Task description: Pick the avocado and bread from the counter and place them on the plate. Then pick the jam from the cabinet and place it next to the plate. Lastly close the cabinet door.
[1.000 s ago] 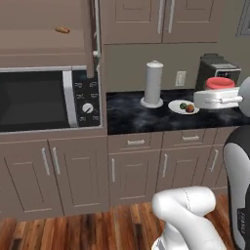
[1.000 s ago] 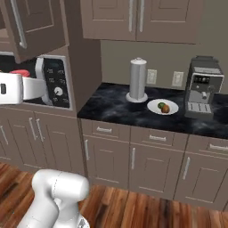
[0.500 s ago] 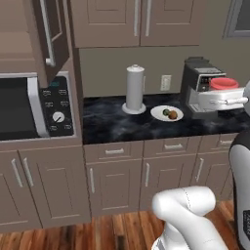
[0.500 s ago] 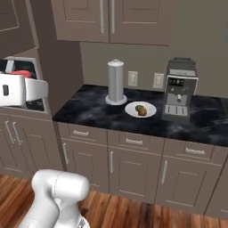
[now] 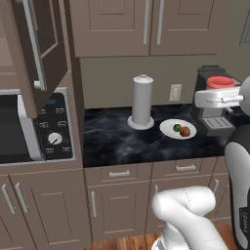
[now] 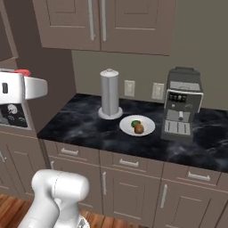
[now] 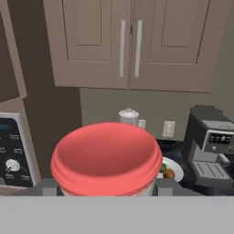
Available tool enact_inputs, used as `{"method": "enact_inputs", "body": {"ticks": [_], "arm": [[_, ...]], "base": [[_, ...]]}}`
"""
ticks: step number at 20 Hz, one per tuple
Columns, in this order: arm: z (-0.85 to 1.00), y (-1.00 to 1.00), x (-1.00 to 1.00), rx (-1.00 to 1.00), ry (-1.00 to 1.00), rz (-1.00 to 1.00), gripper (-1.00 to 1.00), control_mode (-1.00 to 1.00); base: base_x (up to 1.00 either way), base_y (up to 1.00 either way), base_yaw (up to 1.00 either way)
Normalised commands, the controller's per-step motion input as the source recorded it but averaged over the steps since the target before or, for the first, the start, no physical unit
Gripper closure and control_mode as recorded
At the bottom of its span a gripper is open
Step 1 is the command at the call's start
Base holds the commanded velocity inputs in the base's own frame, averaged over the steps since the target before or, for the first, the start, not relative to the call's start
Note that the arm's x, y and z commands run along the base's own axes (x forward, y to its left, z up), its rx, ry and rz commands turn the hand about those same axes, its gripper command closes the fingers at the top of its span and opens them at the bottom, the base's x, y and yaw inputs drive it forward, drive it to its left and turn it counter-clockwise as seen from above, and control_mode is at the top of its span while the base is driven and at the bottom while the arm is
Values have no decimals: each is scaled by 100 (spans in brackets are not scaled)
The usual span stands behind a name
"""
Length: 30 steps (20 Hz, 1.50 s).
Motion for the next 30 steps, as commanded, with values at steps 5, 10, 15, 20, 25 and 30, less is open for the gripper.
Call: {"method": "enact_inputs", "body": {"ticks": [5, 10, 15, 20, 25, 30], "arm": [[0, 0, 0, 0, 0, 0, 100, 100], [0, 0, 0, 0, 0, 0, 100, 100], [0, 0, 0, 0, 0, 0, 100, 100], [0, 0, 0, 0, 0, 0, 100, 100], [0, 0, 0, 0, 0, 0, 100, 100], [0, 0, 0, 0, 0, 0, 100, 100]], "base": [[20, -28, 0], [18, -18, 0], [18, -19, 0], [41, -17, 0], [38, -21, 0], [27, -20, 0]]}}
